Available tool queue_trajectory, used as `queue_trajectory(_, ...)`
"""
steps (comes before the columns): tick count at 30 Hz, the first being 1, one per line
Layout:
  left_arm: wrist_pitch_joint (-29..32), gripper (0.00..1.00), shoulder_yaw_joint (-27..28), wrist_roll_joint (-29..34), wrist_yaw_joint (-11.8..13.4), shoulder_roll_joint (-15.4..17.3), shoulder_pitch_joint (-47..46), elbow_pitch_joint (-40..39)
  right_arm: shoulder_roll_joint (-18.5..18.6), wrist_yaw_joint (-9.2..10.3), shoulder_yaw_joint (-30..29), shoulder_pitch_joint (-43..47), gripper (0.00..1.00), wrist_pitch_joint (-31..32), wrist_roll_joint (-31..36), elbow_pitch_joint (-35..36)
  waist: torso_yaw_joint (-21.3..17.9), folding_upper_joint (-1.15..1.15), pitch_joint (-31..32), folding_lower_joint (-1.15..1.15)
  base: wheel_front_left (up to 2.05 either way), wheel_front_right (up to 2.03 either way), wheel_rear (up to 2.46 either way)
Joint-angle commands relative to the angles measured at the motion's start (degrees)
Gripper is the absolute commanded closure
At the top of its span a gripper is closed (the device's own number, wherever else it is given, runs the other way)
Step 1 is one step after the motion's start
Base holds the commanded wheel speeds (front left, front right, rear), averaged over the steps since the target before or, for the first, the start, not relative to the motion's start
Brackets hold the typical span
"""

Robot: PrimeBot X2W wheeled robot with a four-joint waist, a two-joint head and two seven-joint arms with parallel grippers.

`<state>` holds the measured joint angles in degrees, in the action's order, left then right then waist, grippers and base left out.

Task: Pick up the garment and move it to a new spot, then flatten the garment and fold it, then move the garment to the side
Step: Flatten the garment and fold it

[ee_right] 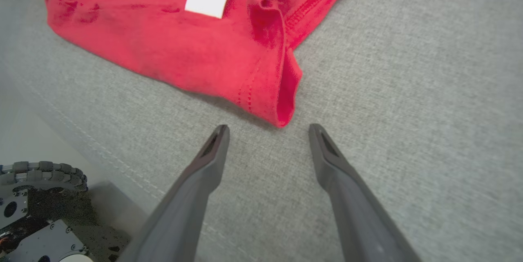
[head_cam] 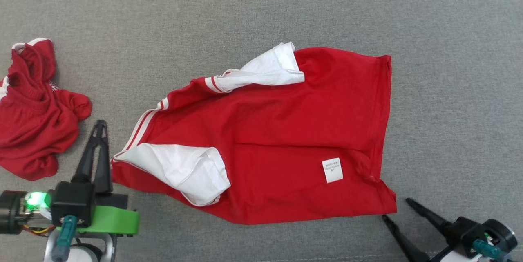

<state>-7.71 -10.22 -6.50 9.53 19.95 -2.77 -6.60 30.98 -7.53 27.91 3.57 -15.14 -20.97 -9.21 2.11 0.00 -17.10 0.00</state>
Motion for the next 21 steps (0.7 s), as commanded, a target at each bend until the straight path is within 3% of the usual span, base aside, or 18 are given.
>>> queue_trajectory(1,-0.51,1.00,-0.96,-0.41,-0.93,-0.37,-0.25,0.60,0.63,0.08,-1.36,-0.40,0.00,0.00,-0.53,0.59,0.01,0.00,-0.19,0.00,0.00,0.00,0.00)
queue_trajectory(4,-0.78,1.00,-2.86,-0.18,-2.33,-0.52,-1.28,2.47,1.03,0.08,-4.53,-1.21,0.00,0.00,0.27,1.60,0.01,0.00,-0.40,0.00,0.00,0.00,0.00)
queue_trajectory(5,-0.69,0.37,-3.53,-0.01,-2.92,-0.51,-2.05,3.65,0.80,0.07,-5.34,-1.30,0.00,0.00,0.73,1.79,0.10,0.00,-0.46,0.00,0.00,0.00,0.00)
queue_trajectory(6,-0.63,0.00,-4.15,0.44,-3.58,-0.10,-2.91,4.75,0.53,0.07,-5.89,-1.44,0.00,0.00,1.17,1.93,0.18,0.00,-0.51,0.00,0.00,0.00,0.00)
queue_trajectory(10,2.15,0.00,-8.31,3.33,-6.76,1.30,-6.57,9.32,-1.32,0.08,-5.39,-2.29,0.00,0.00,2.40,2.50,-0.51,0.00,-0.51,0.00,0.00,0.00,0.00)
queue_trajectory(18,9.30,0.00,-8.90,-0.10,-7.95,3.31,2.28,3.10,-3.51,0.07,-7.75,-2.18,0.00,0.00,3.54,3.20,-2.66,0.00,-1.39,0.00,0.00,0.00,0.00)
queue_trajectory(21,11.12,0.00,-10.35,0.42,-7.24,3.24,5.42,0.11,-4.56,0.08,-8.35,-1.52,0.00,0.00,3.84,3.38,-2.68,0.00,-1.15,0.00,0.00,0.00,0.00)
